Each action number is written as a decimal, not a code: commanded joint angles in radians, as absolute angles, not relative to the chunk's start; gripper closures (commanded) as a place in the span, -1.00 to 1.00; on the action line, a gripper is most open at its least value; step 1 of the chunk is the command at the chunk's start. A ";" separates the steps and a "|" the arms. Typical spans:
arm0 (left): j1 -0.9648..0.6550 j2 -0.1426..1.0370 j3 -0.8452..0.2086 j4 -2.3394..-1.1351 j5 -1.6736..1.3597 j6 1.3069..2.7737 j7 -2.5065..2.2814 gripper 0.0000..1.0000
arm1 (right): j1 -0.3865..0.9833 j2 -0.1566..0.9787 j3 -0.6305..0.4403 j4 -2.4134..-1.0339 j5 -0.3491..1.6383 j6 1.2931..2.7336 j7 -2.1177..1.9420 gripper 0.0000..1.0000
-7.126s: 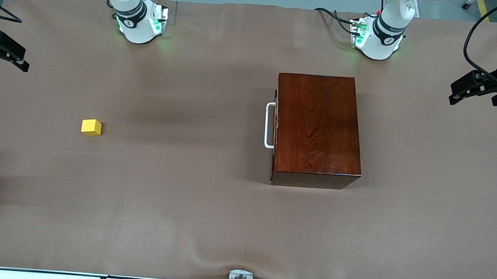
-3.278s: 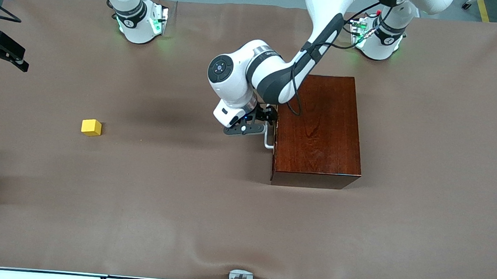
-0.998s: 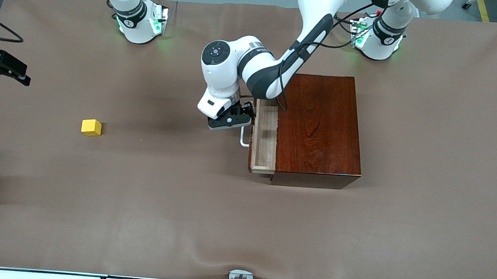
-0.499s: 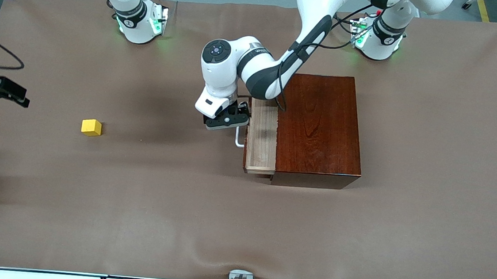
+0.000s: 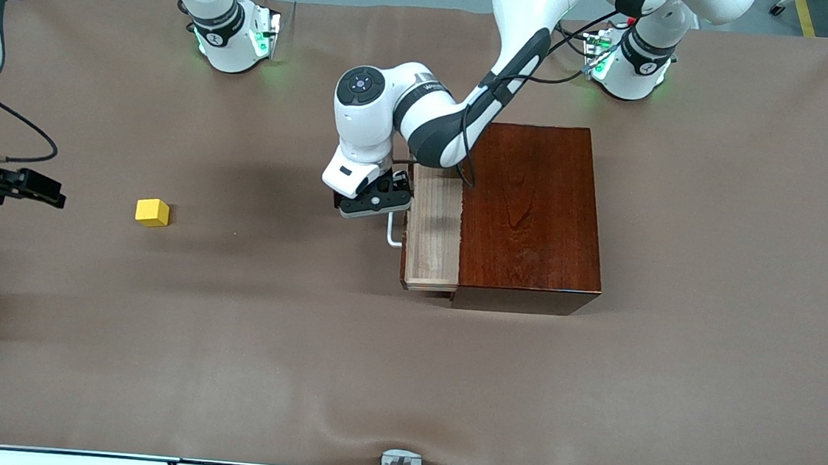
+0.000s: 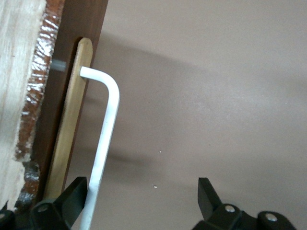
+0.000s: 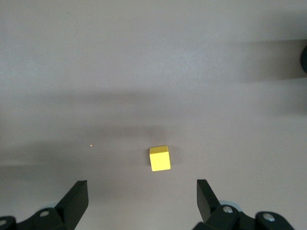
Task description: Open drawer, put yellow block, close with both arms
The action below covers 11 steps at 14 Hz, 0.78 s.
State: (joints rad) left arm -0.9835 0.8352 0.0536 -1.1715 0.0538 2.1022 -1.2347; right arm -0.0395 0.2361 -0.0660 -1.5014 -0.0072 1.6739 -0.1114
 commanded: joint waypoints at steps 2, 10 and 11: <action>-0.996 0.911 0.046 -1.068 0.014 2.174 -1.270 -1.00 | -0.051 0.281 -0.054 -1.496 -0.009 1.692 -0.103 -1.00; -0.994 0.779 0.057 -1.074 0.002 1.947 -1.275 -1.00 | -0.060 0.290 -0.054 -1.676 -0.008 1.793 -0.101 -1.00; -0.988 0.737 0.064 -1.074 0.005 1.890 -1.272 -1.00 | -0.061 0.291 -0.054 -1.693 -0.008 1.807 -0.101 -1.00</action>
State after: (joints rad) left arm -0.9914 0.8026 0.0503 -1.0767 0.0081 1.9825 -1.2611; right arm -0.0419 0.3026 -0.0659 -1.6479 -0.0068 1.7762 -0.1110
